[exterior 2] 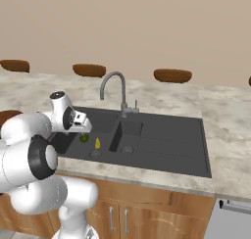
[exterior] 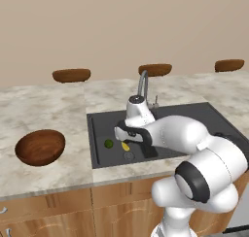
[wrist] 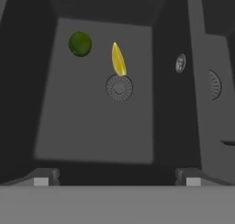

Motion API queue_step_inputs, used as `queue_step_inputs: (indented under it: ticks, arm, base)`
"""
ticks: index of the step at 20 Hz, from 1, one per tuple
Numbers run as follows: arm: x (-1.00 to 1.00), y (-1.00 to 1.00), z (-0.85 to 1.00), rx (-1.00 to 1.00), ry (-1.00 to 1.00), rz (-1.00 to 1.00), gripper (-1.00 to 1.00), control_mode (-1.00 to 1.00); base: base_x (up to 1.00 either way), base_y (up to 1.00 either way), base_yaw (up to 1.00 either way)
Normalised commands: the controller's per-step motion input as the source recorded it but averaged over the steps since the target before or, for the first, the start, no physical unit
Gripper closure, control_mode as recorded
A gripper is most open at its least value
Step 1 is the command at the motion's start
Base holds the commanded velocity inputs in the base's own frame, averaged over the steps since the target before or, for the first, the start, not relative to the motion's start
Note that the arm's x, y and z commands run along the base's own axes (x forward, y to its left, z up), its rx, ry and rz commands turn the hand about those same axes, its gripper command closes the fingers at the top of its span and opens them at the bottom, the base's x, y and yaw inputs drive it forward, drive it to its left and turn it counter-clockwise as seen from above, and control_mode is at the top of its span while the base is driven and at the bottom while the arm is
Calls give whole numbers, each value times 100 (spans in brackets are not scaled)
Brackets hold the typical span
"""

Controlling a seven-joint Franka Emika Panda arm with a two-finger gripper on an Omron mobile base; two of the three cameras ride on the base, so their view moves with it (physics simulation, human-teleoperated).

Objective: Remove the lemon wedge and lime from the sink. Then move the bowl and cup from the counter to the sink for washing.

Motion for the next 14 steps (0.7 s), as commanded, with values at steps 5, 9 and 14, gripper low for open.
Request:
queue_step_inputs:
  ticks: [5,9,14]
  arm:
    - [15,-5,-19,0,2,0,-100,-100]
    - [8,-8,-23,-1,3,0,-100,-100]
    - [12,-7,-21,0,2,0,-100,-100]
  base:
    - [0,0,0]
    - [0,0,0]
    - [0,0,0]
